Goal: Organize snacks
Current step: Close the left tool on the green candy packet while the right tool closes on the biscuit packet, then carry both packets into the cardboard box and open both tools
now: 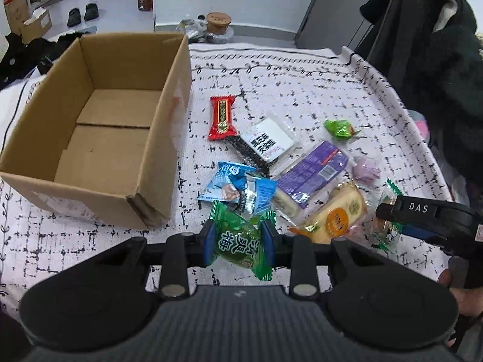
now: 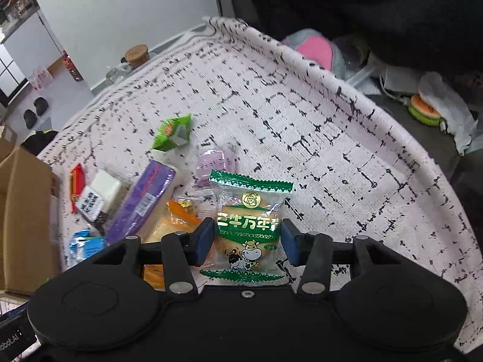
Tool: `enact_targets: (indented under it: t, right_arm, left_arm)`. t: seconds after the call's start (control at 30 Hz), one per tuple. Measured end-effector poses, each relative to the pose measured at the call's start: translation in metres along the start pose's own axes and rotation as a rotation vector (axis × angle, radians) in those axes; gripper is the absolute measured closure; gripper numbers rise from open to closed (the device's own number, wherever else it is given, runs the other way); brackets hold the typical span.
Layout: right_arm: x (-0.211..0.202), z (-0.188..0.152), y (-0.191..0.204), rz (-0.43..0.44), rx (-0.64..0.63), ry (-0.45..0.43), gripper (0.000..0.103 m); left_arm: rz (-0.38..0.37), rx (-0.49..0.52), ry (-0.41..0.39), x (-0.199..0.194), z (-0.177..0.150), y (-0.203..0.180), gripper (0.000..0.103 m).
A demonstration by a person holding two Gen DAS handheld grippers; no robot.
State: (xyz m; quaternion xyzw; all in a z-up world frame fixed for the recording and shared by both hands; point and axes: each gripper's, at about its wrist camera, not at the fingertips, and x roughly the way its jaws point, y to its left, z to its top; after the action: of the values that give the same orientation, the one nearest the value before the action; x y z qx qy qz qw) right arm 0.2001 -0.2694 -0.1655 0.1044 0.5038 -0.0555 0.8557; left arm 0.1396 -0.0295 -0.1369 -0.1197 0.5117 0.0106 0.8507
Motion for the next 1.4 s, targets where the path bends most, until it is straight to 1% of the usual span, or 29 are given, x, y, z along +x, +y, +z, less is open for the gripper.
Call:
enact_targets:
  t: [0.17,0.43,0.57,0.63,0.77,1.0,1.13,1.23,1.4]
  right_arm:
    - [-0.020,-0.002,0.007,0.015,-0.019,-0.038,0.056]
    - [-0.047,-0.008,0.024,0.015,-0.053,-0.095,0.056]
    - [-0.059,-0.013,0.034,0.051,-0.068,-0.127,0.056]
    - [-0.062,-0.013,0.040,0.068,-0.071,-0.133,0.056]
    - [-0.069,-0.010,0.060,0.097,-0.101,-0.150,0.056]
    - [-0.091,-0.005,0.105,0.166,-0.153,-0.202,0.056]
    - [-0.102,-0.004,0.134,0.214,-0.199,-0.232,0.056]
    - [-0.106,-0.005,0.155,0.243,-0.229,-0.238,0.056]
    - [-0.102,-0.010,0.180,0.253,-0.272,-0.237,0.056]
  left_arm:
    - [-0.019,0.008,-0.023,-0.017,0.000,0.001,0.072]
    - [-0.057,0.030,-0.065,-0.039,0.009,0.002,0.072]
    - [-0.066,0.035,-0.089,-0.047,0.014,0.006,0.072]
    - [-0.058,0.038,-0.093,-0.047,0.017,0.008,0.072]
    - [-0.066,0.025,-0.107,-0.050,0.025,0.015,0.072]
    - [-0.078,-0.013,-0.178,-0.072,0.045,0.040,0.072]
    - [-0.064,-0.022,-0.211,-0.087,0.056,0.061,0.072]
    - [-0.042,-0.044,-0.229,-0.095,0.062,0.080,0.072]
    - [-0.014,-0.089,-0.239,-0.103,0.067,0.114,0.072]
